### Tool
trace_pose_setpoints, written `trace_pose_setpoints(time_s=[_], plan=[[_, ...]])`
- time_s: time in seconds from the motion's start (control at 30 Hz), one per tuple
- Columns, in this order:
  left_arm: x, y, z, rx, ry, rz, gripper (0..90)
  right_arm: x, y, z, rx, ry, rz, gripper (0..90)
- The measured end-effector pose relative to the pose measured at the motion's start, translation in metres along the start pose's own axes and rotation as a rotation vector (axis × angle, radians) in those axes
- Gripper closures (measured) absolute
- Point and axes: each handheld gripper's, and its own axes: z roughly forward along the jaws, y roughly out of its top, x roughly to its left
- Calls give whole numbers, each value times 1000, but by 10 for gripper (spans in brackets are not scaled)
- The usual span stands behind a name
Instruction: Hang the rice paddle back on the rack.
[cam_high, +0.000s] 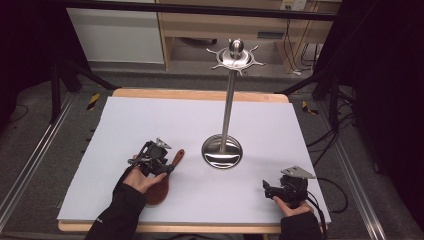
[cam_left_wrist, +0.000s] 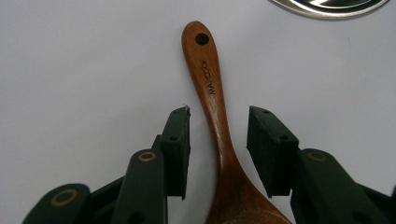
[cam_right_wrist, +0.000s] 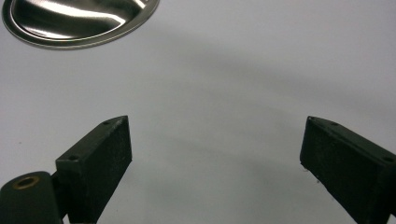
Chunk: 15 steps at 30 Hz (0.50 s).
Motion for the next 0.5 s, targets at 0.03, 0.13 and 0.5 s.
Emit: trace_pose_setpoints(time_s=[0.03,0.13,0.5], plan=[[0,0,1,4,-2,-1,597,0,0,0,1,1,2,93],[-1,0,5,21,-3,-8,622,0,0,1,2,-2,-1,93],[-1,-2,13,67,-11,-1,699,0,0,1,2,-1,-5,95]])
